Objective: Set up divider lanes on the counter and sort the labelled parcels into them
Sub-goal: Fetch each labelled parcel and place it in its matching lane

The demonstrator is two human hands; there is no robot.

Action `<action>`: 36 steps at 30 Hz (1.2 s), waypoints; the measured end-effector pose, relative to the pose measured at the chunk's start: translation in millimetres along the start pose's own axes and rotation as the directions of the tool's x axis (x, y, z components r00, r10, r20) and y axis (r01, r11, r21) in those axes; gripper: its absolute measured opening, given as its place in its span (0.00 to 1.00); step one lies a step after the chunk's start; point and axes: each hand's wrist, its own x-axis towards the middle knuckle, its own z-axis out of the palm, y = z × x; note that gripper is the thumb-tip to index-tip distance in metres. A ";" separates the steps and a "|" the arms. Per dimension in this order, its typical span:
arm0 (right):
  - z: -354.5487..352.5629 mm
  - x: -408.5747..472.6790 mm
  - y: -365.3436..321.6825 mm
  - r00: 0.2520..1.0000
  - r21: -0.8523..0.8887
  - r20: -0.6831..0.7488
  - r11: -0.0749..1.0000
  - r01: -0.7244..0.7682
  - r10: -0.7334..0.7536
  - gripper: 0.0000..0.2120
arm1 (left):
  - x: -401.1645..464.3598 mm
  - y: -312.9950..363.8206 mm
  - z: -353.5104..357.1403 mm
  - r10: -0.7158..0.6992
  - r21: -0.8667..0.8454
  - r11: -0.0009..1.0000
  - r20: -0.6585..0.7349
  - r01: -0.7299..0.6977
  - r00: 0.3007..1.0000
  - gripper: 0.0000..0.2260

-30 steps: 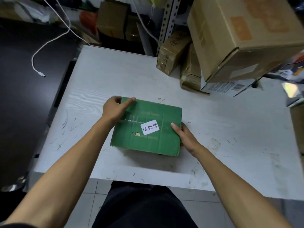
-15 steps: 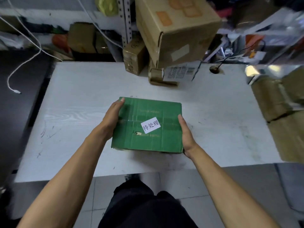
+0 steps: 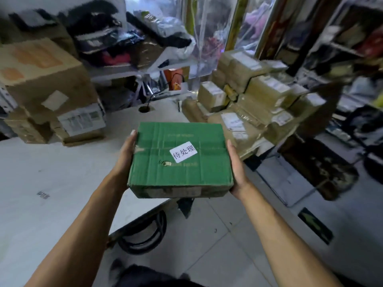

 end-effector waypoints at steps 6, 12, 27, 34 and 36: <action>-70.8 -31.8 -46.4 0.988 0.080 -0.121 0.991 0.104 -0.094 0.27 | 11.1 -10.3 94.9 0.068 0.070 0.995 0.133 -0.077 0.989 0.20; -104.8 -39.1 -64.6 0.964 0.116 -0.210 0.975 0.192 -0.164 0.21 | 40.6 -5.3 143.1 0.062 0.213 0.971 0.222 -0.110 0.973 0.25; -141.8 79.4 -111.8 0.714 0.057 -0.687 0.970 0.236 -0.134 0.29 | 201.6 11.8 221.6 0.079 0.466 0.840 0.399 -0.277 0.913 0.21; -152.2 113.3 -132.0 0.740 -0.384 -0.652 0.913 -0.137 -0.163 0.32 | 270.2 9.3 241.7 0.126 0.341 0.915 0.263 -0.214 0.956 0.17; -155.1 117.3 -134.8 0.730 -0.388 -0.664 0.910 -0.147 -0.165 0.33 | 279.5 5.9 246.4 0.127 0.339 0.920 0.223 -0.199 0.967 0.19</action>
